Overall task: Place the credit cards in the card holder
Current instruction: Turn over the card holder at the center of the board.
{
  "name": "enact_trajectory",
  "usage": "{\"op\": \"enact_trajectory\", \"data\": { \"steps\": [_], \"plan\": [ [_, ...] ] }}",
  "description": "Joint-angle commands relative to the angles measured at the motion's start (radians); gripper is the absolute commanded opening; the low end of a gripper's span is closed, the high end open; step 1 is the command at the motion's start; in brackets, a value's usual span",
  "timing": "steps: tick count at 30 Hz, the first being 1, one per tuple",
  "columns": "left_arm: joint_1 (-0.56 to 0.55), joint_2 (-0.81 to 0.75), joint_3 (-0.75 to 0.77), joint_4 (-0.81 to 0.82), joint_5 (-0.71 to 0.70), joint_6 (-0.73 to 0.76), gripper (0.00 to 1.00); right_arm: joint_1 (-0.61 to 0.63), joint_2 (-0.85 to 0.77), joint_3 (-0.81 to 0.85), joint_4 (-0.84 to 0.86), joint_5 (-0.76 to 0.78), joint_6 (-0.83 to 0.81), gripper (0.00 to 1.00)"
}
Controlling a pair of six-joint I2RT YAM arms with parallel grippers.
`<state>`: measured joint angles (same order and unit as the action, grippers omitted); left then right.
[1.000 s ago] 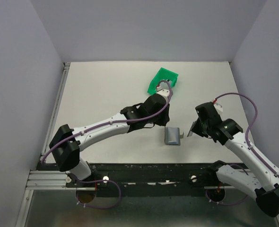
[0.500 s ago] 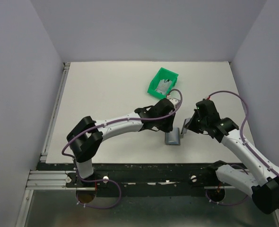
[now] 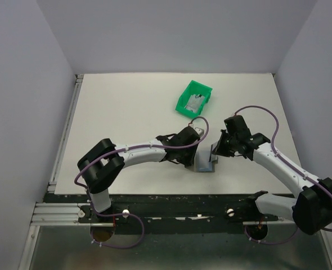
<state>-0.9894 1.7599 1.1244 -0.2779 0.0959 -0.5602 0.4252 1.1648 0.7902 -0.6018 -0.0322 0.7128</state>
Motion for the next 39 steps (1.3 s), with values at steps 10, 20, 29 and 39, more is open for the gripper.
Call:
{"op": "enact_trajectory", "data": {
  "steps": [10, 20, 29, 39],
  "plan": [
    [0.001, 0.026, 0.012, 0.011, -0.001, -0.023, 0.17, -0.003, 0.030, 0.027, -0.053, 0.024, -0.056, 0.00],
    [0.001, 0.041, -0.018, 0.022, 0.007, -0.046, 0.13, -0.003, 0.042, 0.009, -0.061, 0.041, -0.081, 0.00],
    [0.001, 0.041, -0.017, 0.020, 0.011, -0.047, 0.13, -0.003, 0.079, -0.034, 0.037, -0.032, -0.093, 0.00],
    [0.001, 0.041, -0.018, 0.022, 0.018, -0.050, 0.13, -0.003, 0.127, -0.063, 0.122, -0.095, -0.087, 0.01]
  ]
}}
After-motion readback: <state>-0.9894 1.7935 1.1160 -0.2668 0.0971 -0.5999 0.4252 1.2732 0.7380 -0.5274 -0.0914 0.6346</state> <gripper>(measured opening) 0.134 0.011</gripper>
